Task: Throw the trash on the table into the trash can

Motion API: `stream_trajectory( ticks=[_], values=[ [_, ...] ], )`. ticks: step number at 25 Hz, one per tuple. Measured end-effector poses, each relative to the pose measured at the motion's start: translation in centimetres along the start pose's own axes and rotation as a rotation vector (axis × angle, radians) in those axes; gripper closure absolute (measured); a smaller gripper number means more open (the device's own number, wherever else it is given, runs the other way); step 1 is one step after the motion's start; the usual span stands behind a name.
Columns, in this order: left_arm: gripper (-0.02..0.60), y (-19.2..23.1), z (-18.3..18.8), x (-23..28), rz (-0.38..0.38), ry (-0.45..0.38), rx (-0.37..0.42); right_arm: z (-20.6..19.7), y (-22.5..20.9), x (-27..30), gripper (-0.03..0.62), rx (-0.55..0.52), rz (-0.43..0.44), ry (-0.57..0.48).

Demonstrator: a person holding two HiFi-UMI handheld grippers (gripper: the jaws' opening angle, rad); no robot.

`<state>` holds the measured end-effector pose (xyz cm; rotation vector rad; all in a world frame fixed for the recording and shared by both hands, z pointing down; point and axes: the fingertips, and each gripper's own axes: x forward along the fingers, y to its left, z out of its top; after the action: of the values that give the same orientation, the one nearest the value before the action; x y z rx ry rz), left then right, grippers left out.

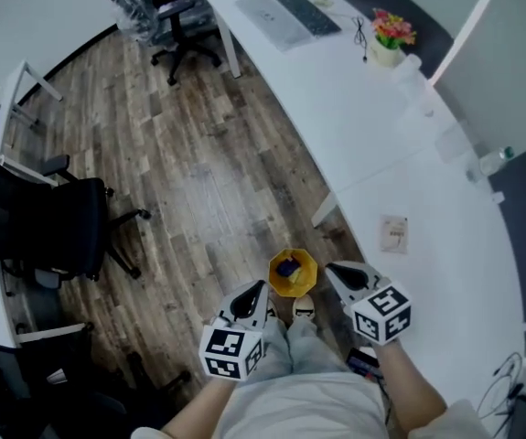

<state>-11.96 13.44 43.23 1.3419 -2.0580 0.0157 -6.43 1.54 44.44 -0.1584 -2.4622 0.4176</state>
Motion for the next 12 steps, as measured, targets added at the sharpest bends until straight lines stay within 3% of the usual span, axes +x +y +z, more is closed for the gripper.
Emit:
stream_trajectory(
  ticks=[12],
  values=[
    [0.581,-3.4,4.5,-2.9,-0.026,-0.049,0.08,4.1,1.6,-5.2,0.556,0.005,-0.037,-0.124]
  ],
)
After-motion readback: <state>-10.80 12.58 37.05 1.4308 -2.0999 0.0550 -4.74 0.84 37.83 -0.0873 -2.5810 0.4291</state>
